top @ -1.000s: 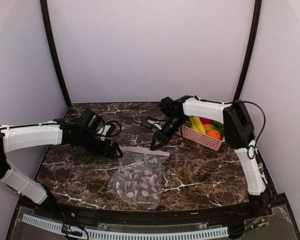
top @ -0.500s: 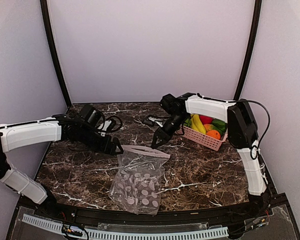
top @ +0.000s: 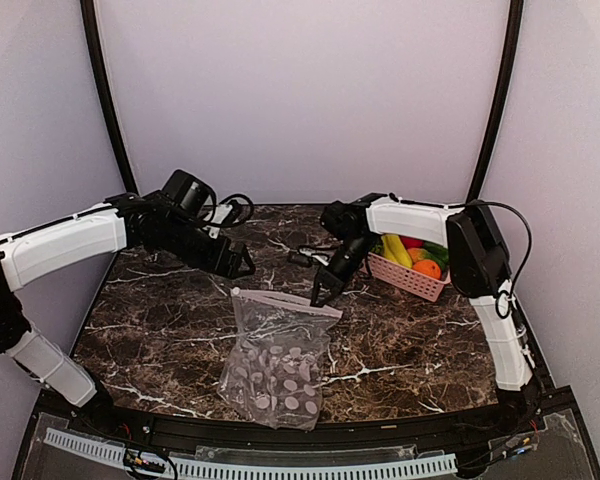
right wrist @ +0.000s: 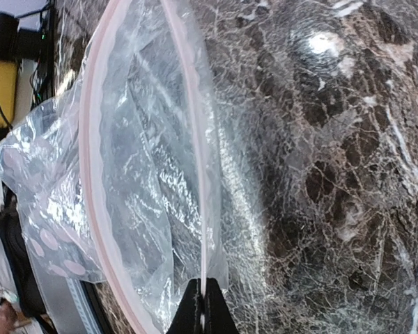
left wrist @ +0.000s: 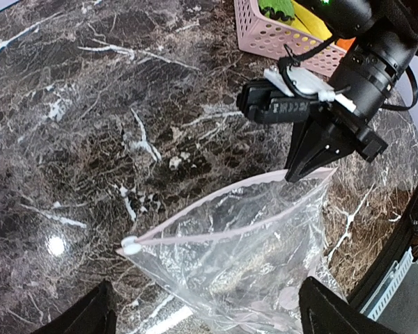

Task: Place the food in the zip-top bag and seal the zipper
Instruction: Pick up the zipper food storage bag from the center of the board, then pass from the right arm to the left

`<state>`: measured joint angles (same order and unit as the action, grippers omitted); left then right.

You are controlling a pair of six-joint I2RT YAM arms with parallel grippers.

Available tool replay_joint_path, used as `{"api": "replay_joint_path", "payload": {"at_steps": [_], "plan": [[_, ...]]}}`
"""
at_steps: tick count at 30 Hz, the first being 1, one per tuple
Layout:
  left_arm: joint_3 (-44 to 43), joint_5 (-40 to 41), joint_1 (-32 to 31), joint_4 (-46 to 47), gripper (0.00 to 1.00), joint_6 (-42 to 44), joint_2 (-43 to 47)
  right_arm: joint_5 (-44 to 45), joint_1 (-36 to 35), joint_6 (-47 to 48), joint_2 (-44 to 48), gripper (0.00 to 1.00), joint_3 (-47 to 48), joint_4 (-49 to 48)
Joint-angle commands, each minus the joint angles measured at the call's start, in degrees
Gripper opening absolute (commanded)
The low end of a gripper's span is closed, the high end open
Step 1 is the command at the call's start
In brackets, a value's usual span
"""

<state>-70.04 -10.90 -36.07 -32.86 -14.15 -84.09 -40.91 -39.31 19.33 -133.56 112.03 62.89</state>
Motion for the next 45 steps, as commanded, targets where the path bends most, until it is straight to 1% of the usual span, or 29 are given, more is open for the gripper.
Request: {"api": "replay_joint_path", "payload": {"at_steps": [1, 2, 4, 5, 6, 9, 10, 13, 16, 18, 20, 23, 31, 36, 41, 45], "plan": [[-7.22, 1.00, 1.68, -5.33, 0.90, 4.45, -3.88, 2.06, 0.14, 1.55, -0.06, 0.00, 5.61, 1.49], [-8.49, 0.72, 2.58, -5.96, 0.90, 4.95, -4.54, 3.32, -0.01, 2.33, 0.31, 0.00, 7.61, 1.56], [-13.83, -2.16, 3.92, -7.80, 0.87, 6.93, -6.38, 7.88, -0.82, 4.79, 0.42, 0.00, 12.77, 2.85], [-15.05, -4.26, 4.18, -8.97, 0.86, 8.68, -7.34, 9.81, -1.35, 6.45, 0.98, 0.00, 14.97, 3.25], [-17.02, -5.81, 4.33, -9.59, 0.85, 9.48, -7.80, 12.19, -1.98, 7.96, 2.45, 0.00, 15.04, 2.00], [-18.83, -10.64, 4.43, -8.80, 0.84, 11.37, -8.05, 16.76, -4.11, 12.59, 4.84, 0.00, 16.19, 1.07], [-19.19, -14.07, 4.39, -8.31, 0.83, 11.53, -7.98, 17.87, -4.71, 13.66, 5.30, 0.00, 16.70, 1.05], [-18.82, -17.16, 3.95, -6.96, 0.84, 12.46, -6.94, 19.41, -5.87, 16.16, 6.53, 0.00, 17.19, 1.18], [-16.89, -17.53, 3.68, -5.84, 0.83, 13.65, -4.80, 19.37, -6.70, 17.56, 7.75, 0.00, 17.09, 1.75], [-15.62, -16.29, 3.65, -5.30, 0.81, 13.79, -3.58, 19.02, -7.19, 18.48, 8.75, 0.00, 16.97, 2.07], [-14.61, -14.89, 3.64, -4.69, 0.79, 13.80, -2.56, 18.40, -7.70, 19.31, 9.94, 0.00, 16.59, 2.01], [-14.24, -16.07, 3.58, -4.82, 0.74, 16.37, -1.72, 18.06, -8.31, 19.78, 11.45, 0.00, 16.68, 1.44], [-10.98, -15.68, 3.49, -4.74, 0.70, 17.74, 1.04, 17.33, -8.65, 19.43, 13.71, 0.00, 17.84, 1.23], [-13.35, -15.15, 2.45, -5.40, 0.60, 18.84, -0.91, 17.57, -9.17, 19.43, 14.27, 0.00, 18.33, 1.46], [-16.69, -14.81, 0.71, -7.39, 0.57, 20.32, -3.82, 17.85, -9.55, 18.84, 14.70, 0.00, 18.90, 1.20], [-17.57, -13.12, -0.25, -7.90, 0.50, 21.21, -5.24, 16.77, -9.56, 18.41, 15.45, 0.00, 18.86, 0.73]]}}
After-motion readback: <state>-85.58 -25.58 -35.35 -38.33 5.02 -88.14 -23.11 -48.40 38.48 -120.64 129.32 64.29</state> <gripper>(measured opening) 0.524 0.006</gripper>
